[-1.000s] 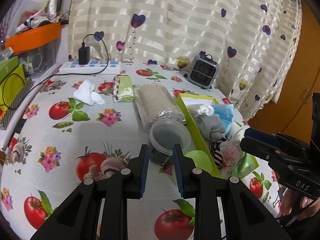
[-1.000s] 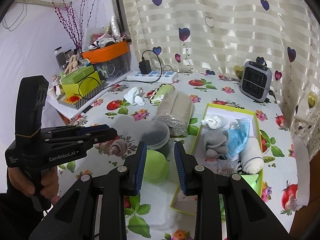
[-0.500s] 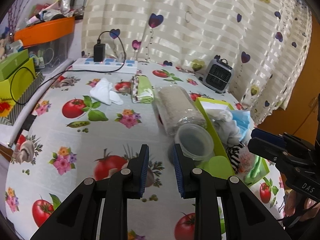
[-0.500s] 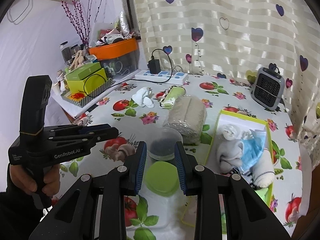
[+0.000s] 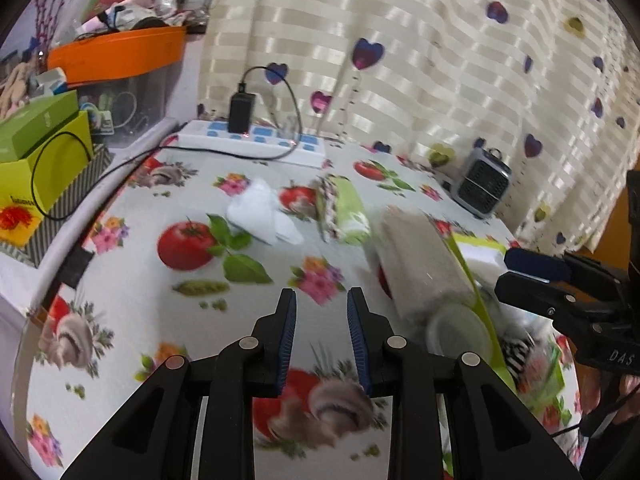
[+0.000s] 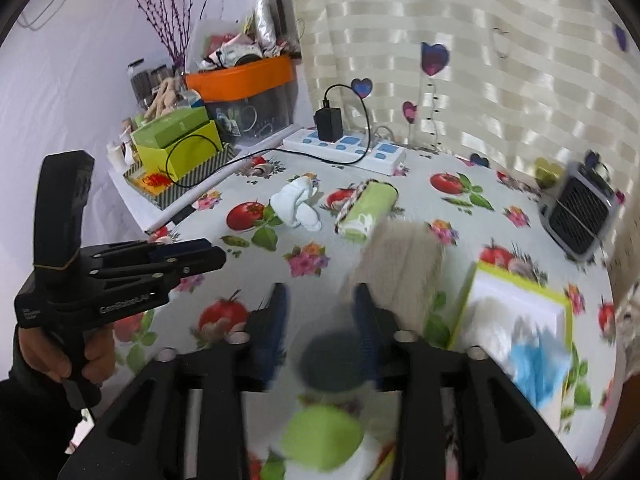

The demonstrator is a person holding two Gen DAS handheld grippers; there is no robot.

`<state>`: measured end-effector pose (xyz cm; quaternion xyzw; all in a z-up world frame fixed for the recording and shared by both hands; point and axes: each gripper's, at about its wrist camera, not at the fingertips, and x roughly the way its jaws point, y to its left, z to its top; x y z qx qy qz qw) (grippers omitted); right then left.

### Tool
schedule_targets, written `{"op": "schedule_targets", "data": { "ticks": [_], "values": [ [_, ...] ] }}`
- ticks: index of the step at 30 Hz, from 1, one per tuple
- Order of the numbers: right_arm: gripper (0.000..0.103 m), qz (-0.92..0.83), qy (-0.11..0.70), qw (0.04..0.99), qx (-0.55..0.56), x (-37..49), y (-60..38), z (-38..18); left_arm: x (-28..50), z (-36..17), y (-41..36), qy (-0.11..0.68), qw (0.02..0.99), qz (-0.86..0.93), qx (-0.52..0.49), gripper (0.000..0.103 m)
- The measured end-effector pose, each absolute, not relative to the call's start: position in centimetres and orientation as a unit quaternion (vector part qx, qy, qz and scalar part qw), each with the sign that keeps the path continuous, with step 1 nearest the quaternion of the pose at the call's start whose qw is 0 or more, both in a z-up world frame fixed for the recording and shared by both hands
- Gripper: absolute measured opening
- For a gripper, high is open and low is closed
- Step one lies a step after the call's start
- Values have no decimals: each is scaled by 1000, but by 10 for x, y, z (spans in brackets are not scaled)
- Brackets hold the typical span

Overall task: Organize soft objects
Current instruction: 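Withdraw both tools from the box toward the white sock and rolled green sock, then grasp the white sock with the left tool while the right tool grasps the green rolled sock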

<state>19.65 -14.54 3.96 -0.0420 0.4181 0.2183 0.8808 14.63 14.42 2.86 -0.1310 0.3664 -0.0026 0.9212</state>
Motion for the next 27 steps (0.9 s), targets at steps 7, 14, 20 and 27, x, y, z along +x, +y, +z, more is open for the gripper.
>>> {"op": "schedule_targets", "data": {
  "ticks": [7, 14, 20, 27],
  "values": [
    [52, 219, 458, 861, -25, 279, -138, 28, 183, 26, 161, 367, 921, 41, -125, 31],
    [52, 210, 506, 836, -22, 339, -129, -1, 217, 20, 167, 368, 922, 64, -105, 32],
    [52, 203, 535, 820, -30, 375, -119, -22, 247, 14, 172, 373, 921, 64, -94, 34],
    [52, 188, 567, 800, -55, 402, -108, -46, 276, -2, 180, 388, 915, 53, -100, 39]
  ]
}}
